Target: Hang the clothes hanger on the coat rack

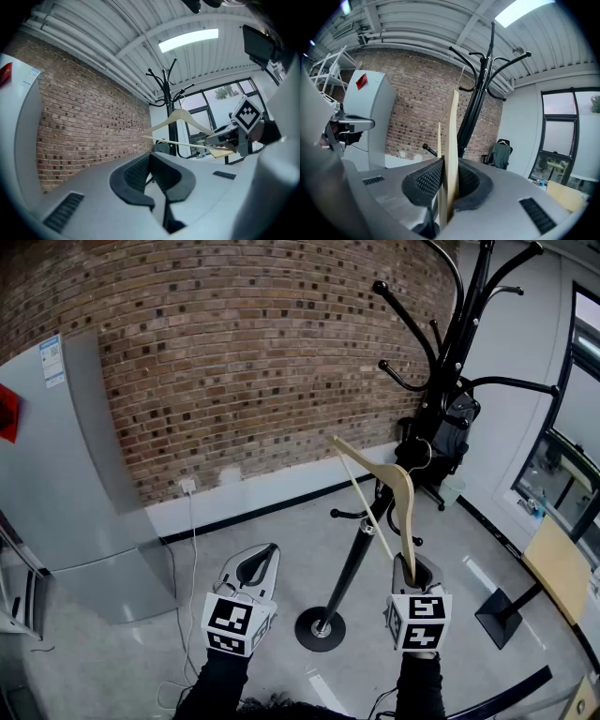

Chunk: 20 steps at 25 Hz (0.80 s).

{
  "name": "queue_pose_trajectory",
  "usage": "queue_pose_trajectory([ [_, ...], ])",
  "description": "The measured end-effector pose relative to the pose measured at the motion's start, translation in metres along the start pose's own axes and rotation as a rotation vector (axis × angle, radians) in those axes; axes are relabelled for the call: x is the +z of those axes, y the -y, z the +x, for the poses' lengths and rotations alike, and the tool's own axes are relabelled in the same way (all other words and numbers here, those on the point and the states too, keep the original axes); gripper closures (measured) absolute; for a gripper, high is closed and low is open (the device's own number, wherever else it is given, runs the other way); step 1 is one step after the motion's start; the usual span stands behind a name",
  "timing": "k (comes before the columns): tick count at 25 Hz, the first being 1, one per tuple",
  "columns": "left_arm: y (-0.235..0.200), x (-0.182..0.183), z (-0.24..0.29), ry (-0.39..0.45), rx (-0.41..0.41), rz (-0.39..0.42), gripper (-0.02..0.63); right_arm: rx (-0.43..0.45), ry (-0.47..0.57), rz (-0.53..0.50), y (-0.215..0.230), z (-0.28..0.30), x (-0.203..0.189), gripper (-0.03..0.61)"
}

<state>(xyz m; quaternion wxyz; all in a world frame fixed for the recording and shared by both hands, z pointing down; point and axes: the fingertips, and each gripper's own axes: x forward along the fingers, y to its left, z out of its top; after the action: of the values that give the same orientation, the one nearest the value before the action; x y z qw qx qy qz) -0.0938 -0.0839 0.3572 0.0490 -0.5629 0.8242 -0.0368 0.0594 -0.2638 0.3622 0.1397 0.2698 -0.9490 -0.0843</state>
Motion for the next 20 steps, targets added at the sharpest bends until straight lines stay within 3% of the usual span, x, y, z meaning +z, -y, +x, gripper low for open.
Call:
queue_pose_trajectory([
  [12, -0.017, -0.01, 0.051, -0.011, -0.005, -0.001, 0.607, -0.013, 0.0, 0.006, 0.019, 0.046, 0.01, 0.525],
  [20, -0.04, -0.025, 0.106, -0.003, -0.107, -0.011, 0.607, -0.062, -0.019, 0.039, 0.016, 0.078, 0.012, 0.525],
])
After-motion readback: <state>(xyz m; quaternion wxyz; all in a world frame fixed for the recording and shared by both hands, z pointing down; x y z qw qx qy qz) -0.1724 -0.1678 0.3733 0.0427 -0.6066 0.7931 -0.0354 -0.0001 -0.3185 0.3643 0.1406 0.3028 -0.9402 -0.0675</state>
